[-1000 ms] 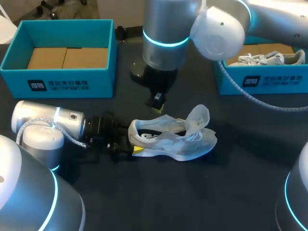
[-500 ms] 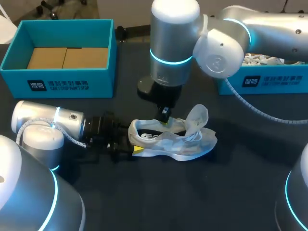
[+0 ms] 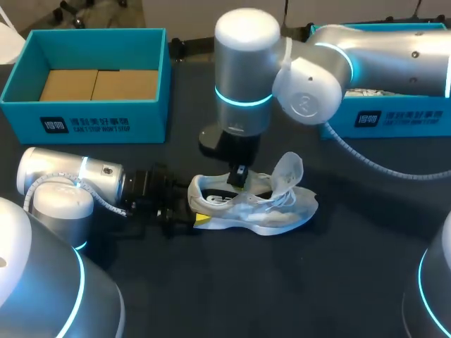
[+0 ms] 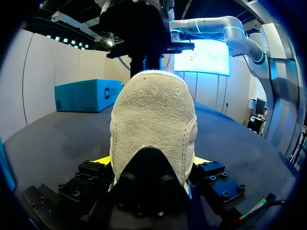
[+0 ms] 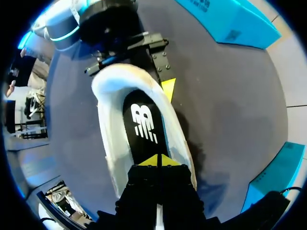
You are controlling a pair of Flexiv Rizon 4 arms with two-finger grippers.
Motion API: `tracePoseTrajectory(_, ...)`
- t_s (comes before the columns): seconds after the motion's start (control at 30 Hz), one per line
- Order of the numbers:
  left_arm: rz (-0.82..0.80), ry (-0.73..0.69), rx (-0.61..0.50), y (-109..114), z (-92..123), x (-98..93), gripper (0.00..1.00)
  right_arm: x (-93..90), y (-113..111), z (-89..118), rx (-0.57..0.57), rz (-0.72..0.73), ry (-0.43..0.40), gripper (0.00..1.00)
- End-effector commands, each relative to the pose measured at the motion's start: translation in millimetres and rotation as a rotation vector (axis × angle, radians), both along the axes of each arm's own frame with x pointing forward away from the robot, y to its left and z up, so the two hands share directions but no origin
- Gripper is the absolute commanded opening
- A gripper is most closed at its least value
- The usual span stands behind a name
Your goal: Take the shoe out of the shoebox, open the shoe tongue, remove and reinsert the insole, then place the shoe into the shoebox
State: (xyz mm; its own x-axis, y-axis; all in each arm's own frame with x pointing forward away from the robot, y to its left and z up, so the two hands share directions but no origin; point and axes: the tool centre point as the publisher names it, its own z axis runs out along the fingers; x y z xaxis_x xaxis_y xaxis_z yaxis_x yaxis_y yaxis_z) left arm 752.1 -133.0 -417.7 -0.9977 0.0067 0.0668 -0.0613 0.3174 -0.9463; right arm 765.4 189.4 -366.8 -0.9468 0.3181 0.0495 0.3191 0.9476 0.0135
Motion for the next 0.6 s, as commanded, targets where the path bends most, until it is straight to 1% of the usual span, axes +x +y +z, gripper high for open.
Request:
tracePoseTrajectory(0.03,0.002,0.000,0.001,-0.1,-0.8,-1.6,0.00,-1.3,-0.1,-11.1,0.001,0.003,0.000,0.00)
tracePoseTrajectory(0.2,0.002,0.000,0.001,-0.1,-0.8,-1.6,0.00,-2.9,-2.5,-14.9,0.004,0.006,-0.007,0.00)
tracePoseTrajectory(0.33,0.002,0.000,0.001,-0.1,-0.8,-1.6,0.00,-1.8,-3.1,-15.2,0.012,0.000,-0.028,0.00)
tracePoseTrajectory(0.4,0.002,0.000,0.001,-0.1,-0.8,-1.6,0.00,-1.0,-3.4,-14.6,0.015,-0.003,-0.033,0.20)
tracePoseTrajectory(0.47,0.002,0.000,0.001,-0.1,-0.8,-1.6,0.00,-0.4,-3.1,-13.8,0.014,-0.003,-0.037,0.25)
tracePoseTrajectory(0.6,0.002,0.000,0.001,-0.1,-0.8,-1.6,0.00,-0.4,-1.9,-13.9,0.007,0.004,-0.037,0.28)
